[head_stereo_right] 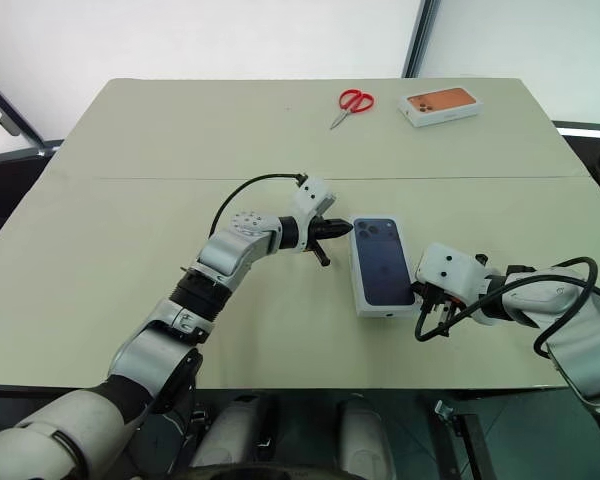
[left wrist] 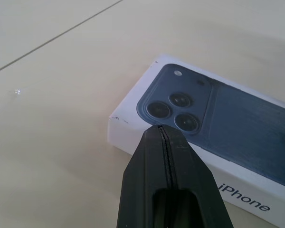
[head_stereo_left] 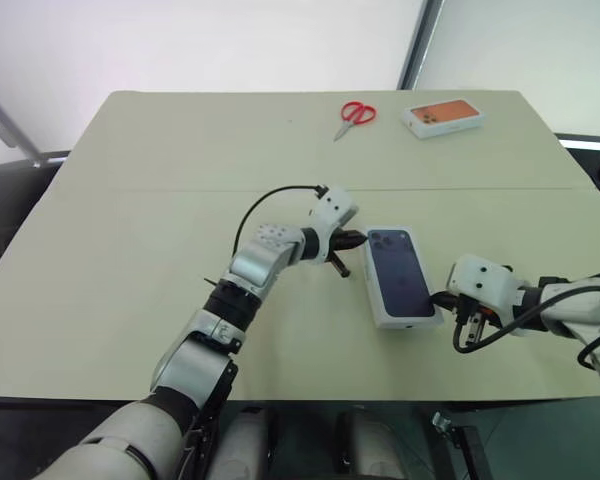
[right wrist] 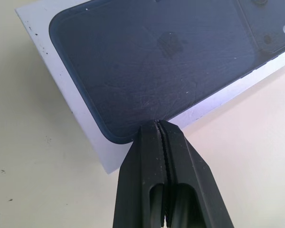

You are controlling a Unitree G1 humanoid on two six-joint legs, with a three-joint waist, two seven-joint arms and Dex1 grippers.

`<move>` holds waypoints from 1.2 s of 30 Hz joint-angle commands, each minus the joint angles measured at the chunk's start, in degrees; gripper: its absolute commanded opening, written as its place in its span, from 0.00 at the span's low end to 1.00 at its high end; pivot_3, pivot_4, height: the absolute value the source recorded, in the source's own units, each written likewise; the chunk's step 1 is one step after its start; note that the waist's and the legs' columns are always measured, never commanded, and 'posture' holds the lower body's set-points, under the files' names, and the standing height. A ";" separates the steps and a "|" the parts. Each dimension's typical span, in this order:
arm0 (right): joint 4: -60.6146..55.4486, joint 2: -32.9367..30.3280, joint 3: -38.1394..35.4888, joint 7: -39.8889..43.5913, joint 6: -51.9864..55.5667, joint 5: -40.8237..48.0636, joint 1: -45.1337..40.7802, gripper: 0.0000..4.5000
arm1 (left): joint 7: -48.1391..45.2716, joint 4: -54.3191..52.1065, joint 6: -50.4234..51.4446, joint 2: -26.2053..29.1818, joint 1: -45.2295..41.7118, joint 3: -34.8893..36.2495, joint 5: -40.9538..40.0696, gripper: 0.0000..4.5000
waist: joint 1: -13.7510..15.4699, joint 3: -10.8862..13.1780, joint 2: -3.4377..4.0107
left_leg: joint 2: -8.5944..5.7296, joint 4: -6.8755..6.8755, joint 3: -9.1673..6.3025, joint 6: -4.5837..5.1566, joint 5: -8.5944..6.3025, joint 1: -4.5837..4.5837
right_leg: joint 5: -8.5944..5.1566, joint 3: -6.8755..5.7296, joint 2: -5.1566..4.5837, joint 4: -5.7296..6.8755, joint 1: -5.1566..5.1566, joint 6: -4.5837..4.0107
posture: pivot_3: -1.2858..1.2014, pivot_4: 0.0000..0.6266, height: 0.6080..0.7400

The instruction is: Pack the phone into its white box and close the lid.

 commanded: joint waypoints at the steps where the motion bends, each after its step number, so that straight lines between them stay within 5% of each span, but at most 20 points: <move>1: 1.55 0.63 1.97 -0.44 0.59 -1.08 0.85 0.01 | 0.29 -0.38 0.50 -0.06 0.21 -0.71 1.48 0.00 | -0.01 -0.01 -0.02 | 0.00 0.00 0.00 0.00 0.00 0.02 | 0.00 0.00 0.00 0.00 0.02 0.00 | 0.52 0.24 0.68; 18: 7.08 4.92 -4.94 -3.70 0.80 2.43 -8.58 0.01 | 4.14 -7.17 3.71 5.21 3.91 10.86 -3.33 0.00 | 0.02 -0.01 -0.01 | -0.01 0.00 0.00 -0.22 0.12 -0.05 | 0.00 0.01 -0.02 0.01 -0.08 0.00 | 0.52 0.24 0.68; 27: 9.70 7.07 -7.85 -8.64 0.22 1.91 -11.20 0.01 | 3.61 -16.77 2.01 13.27 9.05 15.49 -5.03 0.00 | -0.11 -0.02 0.01 | 0.01 -0.03 0.00 -0.41 0.23 -0.06 | 0.00 0.01 -0.01 0.03 -0.12 0.00 | 0.52 0.24 0.68; 36: 18.58 17.38 -15.97 -13.14 -0.77 9.70 -18.14 0.01 | 1.93 -30.82 2.44 25.21 23.97 26.32 -10.65 0.00 | -1.12 -0.02 0.06 | 0.07 -0.09 -0.02 -0.49 0.26 -0.06 | 0.01 0.03 0.01 0.05 -0.16 0.00 | 0.52 0.24 0.68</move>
